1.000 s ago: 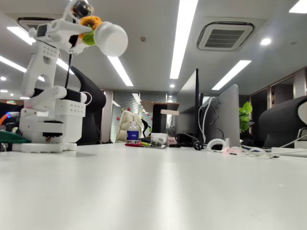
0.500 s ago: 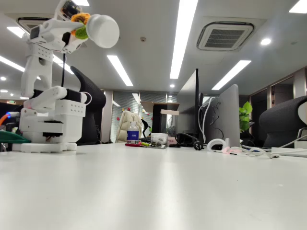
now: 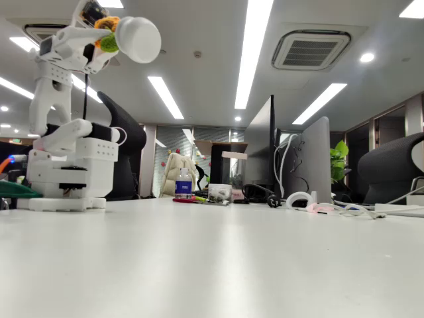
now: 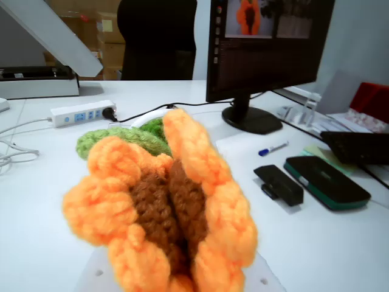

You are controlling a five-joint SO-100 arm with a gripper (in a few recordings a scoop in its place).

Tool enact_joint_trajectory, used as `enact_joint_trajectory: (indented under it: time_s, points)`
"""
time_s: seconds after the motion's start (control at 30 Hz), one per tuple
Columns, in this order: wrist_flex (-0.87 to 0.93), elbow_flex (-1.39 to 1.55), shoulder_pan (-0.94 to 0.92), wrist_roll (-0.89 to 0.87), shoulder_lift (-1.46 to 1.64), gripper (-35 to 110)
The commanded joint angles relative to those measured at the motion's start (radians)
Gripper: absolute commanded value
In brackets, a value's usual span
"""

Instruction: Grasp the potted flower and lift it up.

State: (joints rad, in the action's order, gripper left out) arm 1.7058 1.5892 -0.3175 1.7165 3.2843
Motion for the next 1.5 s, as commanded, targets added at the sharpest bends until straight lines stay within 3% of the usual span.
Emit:
enact_joint_trajectory:
  time_s: [0.0,0.53,1.47]
  points:
    - [-0.038,0.018,0.038,-0.003,0.012,0]
    - [-0.067,0.051,0.339,-0.005,0.014,0]
    - [-0.066,0.058,0.348,0.014,0.014,0]
